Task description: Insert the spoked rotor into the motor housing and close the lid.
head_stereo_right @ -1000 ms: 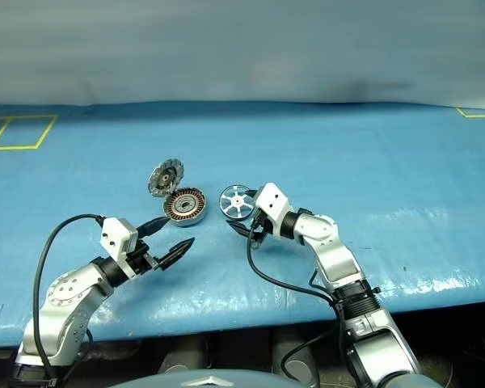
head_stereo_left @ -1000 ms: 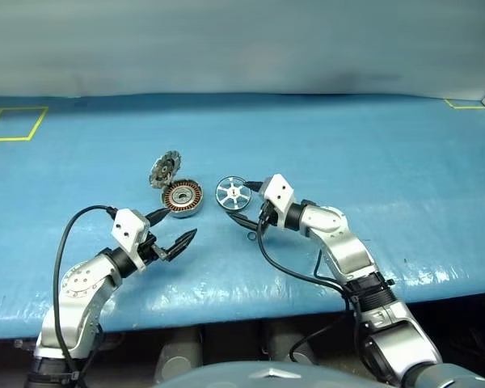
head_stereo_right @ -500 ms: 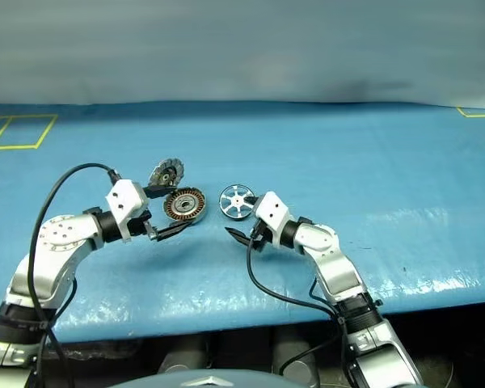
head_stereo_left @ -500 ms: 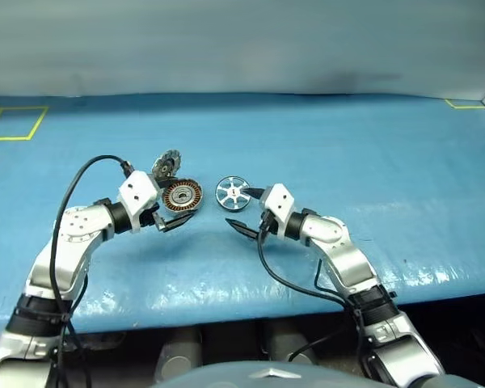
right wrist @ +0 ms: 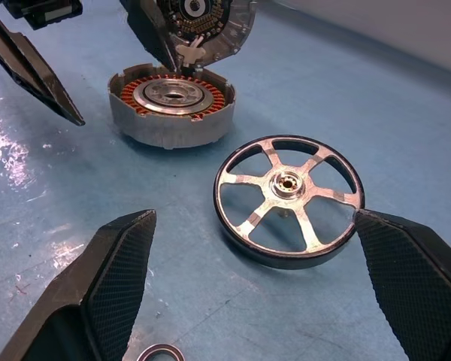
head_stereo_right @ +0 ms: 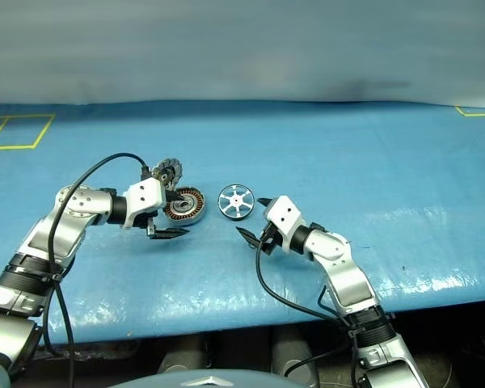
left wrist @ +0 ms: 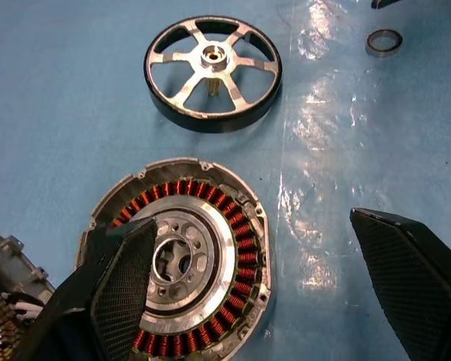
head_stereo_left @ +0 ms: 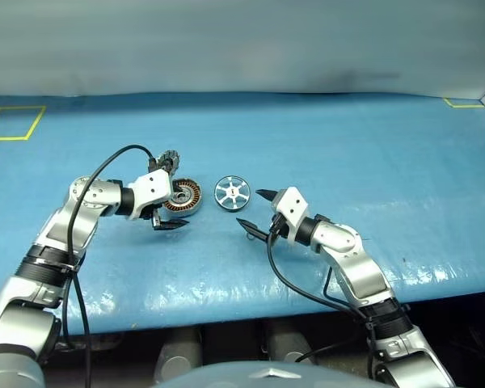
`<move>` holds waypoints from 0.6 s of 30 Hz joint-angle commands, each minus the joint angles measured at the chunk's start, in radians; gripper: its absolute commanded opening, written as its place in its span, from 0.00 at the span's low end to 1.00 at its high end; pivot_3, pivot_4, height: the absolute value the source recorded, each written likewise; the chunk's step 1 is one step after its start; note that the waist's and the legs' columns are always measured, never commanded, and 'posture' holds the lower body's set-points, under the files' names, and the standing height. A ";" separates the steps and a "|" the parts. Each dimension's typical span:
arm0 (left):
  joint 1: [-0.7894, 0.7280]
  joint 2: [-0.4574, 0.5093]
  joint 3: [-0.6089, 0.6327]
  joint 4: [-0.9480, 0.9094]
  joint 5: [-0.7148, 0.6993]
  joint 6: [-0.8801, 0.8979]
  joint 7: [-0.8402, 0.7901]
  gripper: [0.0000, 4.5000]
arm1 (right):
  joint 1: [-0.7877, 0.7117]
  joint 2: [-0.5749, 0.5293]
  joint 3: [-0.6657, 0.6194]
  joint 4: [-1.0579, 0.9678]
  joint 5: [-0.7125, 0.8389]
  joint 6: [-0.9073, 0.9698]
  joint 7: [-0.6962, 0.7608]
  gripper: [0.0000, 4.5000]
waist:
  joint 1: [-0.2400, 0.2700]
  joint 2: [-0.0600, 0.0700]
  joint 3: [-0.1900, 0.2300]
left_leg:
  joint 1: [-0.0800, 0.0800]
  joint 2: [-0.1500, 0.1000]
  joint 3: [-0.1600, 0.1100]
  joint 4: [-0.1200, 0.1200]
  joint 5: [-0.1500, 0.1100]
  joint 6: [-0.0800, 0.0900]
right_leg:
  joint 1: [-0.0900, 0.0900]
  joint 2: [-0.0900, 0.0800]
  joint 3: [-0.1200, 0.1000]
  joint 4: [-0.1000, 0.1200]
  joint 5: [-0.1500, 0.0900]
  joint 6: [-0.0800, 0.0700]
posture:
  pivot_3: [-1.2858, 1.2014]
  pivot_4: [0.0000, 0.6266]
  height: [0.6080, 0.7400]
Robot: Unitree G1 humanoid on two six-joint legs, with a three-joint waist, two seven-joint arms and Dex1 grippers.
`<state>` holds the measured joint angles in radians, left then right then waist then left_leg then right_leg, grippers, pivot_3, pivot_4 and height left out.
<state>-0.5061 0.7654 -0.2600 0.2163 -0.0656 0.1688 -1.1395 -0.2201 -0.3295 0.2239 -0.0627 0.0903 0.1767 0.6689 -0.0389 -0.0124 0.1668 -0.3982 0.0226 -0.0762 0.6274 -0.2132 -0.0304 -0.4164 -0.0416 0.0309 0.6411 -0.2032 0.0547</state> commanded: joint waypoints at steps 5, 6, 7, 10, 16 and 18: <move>-0.088 0.001 -0.028 0.094 0.060 -0.062 -0.073 1.00 | 0.015 0.006 -0.025 -0.050 0.005 -0.026 -0.040 1.00 | 0.001 0.000 0.000 | 0.000 0.000 0.000 0.000 0.000 0.000 | 0.000 0.000 0.000 0.000 0.000 0.000 | 0.52 0.24 1.00; -0.096 0.000 -0.030 0.106 0.069 -0.069 -0.077 1.00 | 0.016 0.007 -0.025 -0.050 0.005 -0.027 -0.043 1.00 | 0.001 0.000 0.000 | 0.000 0.000 0.000 0.000 0.000 0.000 | 0.000 0.000 0.000 0.000 0.000 0.000 | 0.52 0.24 1.00; -0.102 -0.002 -0.032 0.117 0.075 -0.076 -0.082 1.00 | 0.016 0.007 -0.024 -0.049 0.005 -0.028 -0.045 1.00 | 0.000 0.000 0.000 | 0.000 0.000 0.000 0.000 0.000 0.000 | 0.000 0.000 0.000 0.000 0.000 0.000 | 0.52 0.24 1.00; -0.123 -0.013 -0.043 0.155 0.091 -0.083 -0.098 1.00 | 0.015 0.010 -0.023 -0.047 0.003 -0.034 -0.053 1.00 | 0.001 0.000 0.000 | 0.000 0.000 0.000 0.000 0.000 0.000 | 0.000 0.000 0.000 0.001 0.000 0.000 | 0.52 0.24 1.00; -0.150 -0.022 -0.073 0.212 0.131 -0.099 -0.131 1.00 | 0.015 0.012 -0.031 -0.049 0.005 -0.042 -0.069 1.00 | 0.001 0.000 0.000 | 0.000 0.000 0.000 0.001 0.000 0.000 | 0.000 0.000 0.000 0.001 0.000 0.000 | 0.52 0.24 1.00; -0.157 -0.031 -0.083 0.233 0.143 -0.110 -0.136 1.00 | 0.015 0.011 -0.032 -0.048 0.004 -0.044 -0.072 1.00 | 0.001 0.000 0.000 | 0.000 0.000 0.000 0.001 0.000 0.000 | 0.000 0.000 0.000 0.001 0.000 0.000 | 0.52 0.24 1.00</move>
<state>-0.6524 0.7432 -0.3291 0.4273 0.0602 0.0699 -1.2674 -0.2040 -0.3190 0.2114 -0.0666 0.0886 0.1541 0.6042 -0.0380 -0.0126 0.1669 -0.3977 0.0225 -0.0764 0.6285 -0.2131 -0.0303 -0.4160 -0.0414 0.0311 0.6425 -0.2032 0.0547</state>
